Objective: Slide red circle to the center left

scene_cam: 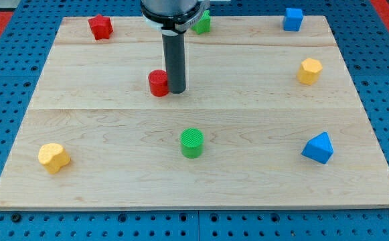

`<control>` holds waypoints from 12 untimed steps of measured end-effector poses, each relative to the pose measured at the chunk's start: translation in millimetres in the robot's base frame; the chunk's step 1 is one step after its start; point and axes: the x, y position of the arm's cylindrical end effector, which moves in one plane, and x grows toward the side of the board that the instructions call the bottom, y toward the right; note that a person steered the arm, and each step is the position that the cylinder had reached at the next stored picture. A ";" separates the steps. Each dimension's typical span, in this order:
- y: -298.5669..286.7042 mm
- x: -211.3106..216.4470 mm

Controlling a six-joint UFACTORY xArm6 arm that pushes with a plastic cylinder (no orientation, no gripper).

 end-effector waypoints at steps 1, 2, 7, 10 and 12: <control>-11.6 -3.3; -33.6 -17.5; -142.4 -36.6; -176.5 -62.4; -210.4 -46.8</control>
